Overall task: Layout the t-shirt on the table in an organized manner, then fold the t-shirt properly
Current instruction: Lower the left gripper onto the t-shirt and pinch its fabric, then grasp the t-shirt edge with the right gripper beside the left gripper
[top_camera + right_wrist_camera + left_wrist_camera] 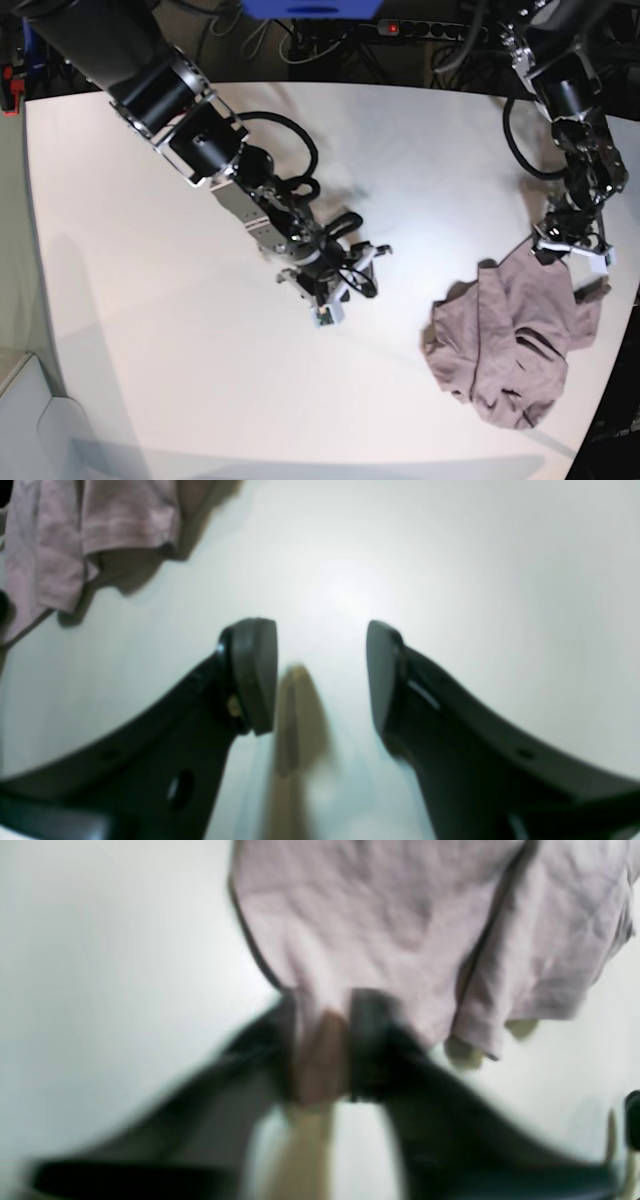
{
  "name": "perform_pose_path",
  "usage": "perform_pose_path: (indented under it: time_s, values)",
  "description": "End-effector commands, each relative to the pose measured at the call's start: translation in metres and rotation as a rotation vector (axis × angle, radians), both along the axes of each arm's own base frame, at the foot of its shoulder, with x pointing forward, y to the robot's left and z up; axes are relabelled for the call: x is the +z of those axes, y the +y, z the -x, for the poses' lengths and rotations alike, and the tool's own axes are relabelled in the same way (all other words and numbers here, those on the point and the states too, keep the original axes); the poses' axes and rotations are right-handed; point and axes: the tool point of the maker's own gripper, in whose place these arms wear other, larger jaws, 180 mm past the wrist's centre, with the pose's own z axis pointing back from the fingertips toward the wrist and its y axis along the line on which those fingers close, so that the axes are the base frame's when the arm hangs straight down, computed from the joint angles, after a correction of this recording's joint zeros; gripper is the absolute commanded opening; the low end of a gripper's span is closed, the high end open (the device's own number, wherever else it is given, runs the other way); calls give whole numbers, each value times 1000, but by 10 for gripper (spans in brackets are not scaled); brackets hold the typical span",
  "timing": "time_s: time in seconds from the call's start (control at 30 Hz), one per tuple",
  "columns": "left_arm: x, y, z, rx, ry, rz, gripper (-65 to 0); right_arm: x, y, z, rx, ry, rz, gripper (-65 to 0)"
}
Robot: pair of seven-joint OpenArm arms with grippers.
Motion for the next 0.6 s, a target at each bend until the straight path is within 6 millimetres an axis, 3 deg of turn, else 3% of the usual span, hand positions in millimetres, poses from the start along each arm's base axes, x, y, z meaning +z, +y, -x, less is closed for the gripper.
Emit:
perform_pose_path:
  time_s: [0.0,0.1,0.23,0.37,0.47,0.57]
  values:
    - [-23,-11,17,-33,122,21,-650,23,7,-14,-5,-56,-33,-358]
    - [-25,-11,19,-28,128,24,-621,23,7,-14,-5,-56,-33,-358]
    - [-13,-11,14,-44,102,13,-645,23,7,-14,-5,-56,-33,-358]
    - [18,-12,12,-97,82,-45,-646,23,7,-14,-5,-56,-33,-358]
    - [45,-25,12,-135,29,-41,-646,23,3,-16,-8,-59,-27,-358]
    - [70,-44,26,-189,-13,-28,-646,22,-5,-20,-16,-63,-17,-358]
